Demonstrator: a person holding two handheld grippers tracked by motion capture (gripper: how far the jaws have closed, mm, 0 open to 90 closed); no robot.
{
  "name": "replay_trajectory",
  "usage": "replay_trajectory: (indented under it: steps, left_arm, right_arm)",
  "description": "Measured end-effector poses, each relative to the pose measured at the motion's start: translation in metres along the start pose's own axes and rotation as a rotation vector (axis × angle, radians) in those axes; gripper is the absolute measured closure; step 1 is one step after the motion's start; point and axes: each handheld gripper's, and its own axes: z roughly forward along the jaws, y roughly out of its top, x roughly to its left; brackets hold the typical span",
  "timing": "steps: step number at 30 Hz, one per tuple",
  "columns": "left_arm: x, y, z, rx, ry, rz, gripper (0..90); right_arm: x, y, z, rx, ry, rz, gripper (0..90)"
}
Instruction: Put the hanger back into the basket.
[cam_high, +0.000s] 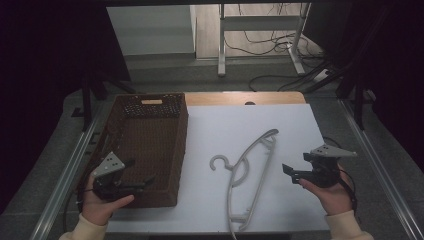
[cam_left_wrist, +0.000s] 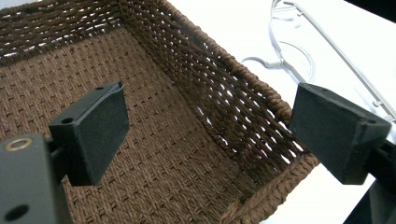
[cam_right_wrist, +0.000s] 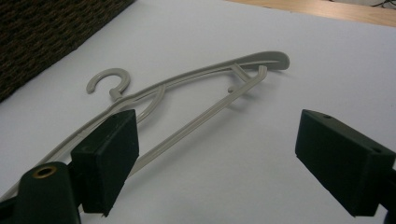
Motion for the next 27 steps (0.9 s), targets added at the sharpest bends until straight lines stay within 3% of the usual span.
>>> replay_trajectory:
  steps: [27]
  left_arm:
    - [0.001,-0.001,0.002,0.007,0.003,-0.005,12.9]
  right_arm:
    - [0.005,0.01,0.008,0.041,0.018,0.001,15.0]
